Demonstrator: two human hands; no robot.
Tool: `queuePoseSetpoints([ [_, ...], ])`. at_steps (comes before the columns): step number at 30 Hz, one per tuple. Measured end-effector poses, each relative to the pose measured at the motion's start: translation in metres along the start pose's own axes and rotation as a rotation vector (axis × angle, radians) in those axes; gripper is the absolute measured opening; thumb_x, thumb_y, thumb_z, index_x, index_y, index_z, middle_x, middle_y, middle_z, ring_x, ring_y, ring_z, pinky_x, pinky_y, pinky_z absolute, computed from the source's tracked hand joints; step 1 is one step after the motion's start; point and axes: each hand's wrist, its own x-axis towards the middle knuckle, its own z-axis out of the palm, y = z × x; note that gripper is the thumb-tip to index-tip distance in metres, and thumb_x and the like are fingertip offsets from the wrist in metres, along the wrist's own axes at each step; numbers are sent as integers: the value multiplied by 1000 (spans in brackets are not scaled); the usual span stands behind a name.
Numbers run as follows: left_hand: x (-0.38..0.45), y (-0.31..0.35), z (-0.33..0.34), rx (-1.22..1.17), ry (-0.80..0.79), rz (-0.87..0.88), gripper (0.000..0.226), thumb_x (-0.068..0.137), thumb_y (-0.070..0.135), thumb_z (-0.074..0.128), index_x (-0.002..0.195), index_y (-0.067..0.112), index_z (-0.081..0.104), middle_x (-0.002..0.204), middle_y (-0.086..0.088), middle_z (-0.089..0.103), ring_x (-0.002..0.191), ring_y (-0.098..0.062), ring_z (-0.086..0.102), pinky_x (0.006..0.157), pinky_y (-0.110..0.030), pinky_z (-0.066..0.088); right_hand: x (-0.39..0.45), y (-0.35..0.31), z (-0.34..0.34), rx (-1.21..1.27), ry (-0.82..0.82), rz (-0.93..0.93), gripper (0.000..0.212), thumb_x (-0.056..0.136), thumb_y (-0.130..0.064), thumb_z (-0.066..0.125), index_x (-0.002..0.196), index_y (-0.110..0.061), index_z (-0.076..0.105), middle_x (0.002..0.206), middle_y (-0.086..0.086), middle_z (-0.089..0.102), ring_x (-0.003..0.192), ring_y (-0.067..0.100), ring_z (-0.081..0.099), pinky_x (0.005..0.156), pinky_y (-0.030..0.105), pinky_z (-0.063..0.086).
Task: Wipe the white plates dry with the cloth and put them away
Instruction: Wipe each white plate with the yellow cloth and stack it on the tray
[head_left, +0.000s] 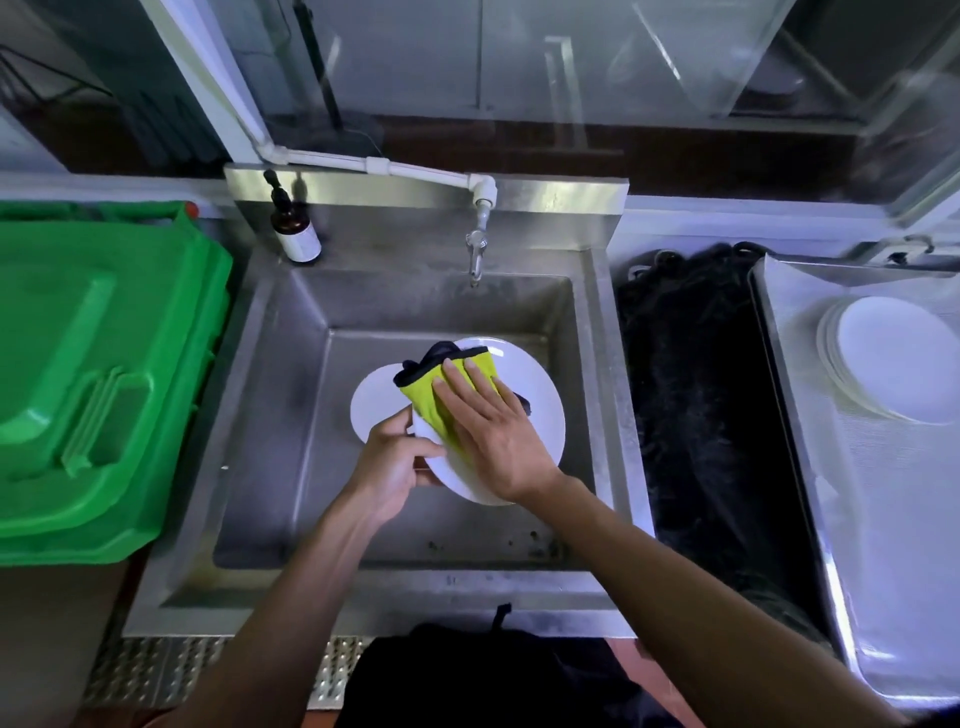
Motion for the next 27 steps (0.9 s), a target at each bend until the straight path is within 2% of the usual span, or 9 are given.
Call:
queuePoseSetpoints([
  [4,-9,0,6,12,54,9,50,60,3,65,106,17,75,106,-11,73,88,-31,70,65,-44,59,9,3,-8,31,23,131,52,110,-24,36,161,-20,25,169,-3,8,157,23,1,124,52,17],
  [8,-18,0,15,31,138,43,59,58,3,65,116,15,71,116,-14,71,96,-34,69,77,-58,60,14,13,-15,53,71,278,53,111,-25,33,161,-21,20,170,-2,3,157,23,-2,125,50,14],
  [14,-22,4,29,-8,237,101,56,60,1,65,114,17,72,115,-11,73,101,-37,69,68,-46,61,7,21,-11,87,116,406,53,112,-29,25,163,-23,12,170,-4,-4,157,20,-9,127,48,5],
  [19,-22,1,42,-34,329,135,64,59,1,63,120,18,71,118,-7,74,110,-37,67,77,-54,62,-9,16,-4,194,96,477,54,111,-24,27,163,-20,11,170,-2,1,157,20,-5,126,49,9],
  [21,-22,-1,46,-39,356,139,63,60,0,62,120,19,72,118,-5,74,111,-37,67,76,-54,62,-15,10,-2,253,91,491,54,111,-22,28,163,-19,11,170,-2,2,157,20,-5,125,50,10],
  [25,-17,-4,57,-70,381,148,56,73,-16,56,117,16,72,113,-7,76,108,-37,68,67,-42,61,-25,-10,1,364,97,475,55,110,-20,29,162,-20,12,170,-5,-1,157,20,-5,125,52,13],
  [27,-14,-4,61,-75,395,143,57,75,-18,53,118,14,72,111,-10,76,100,-35,68,63,-37,58,-31,-20,3,391,97,420,54,111,-22,29,163,-20,13,170,-5,0,157,21,-5,124,53,15],
])
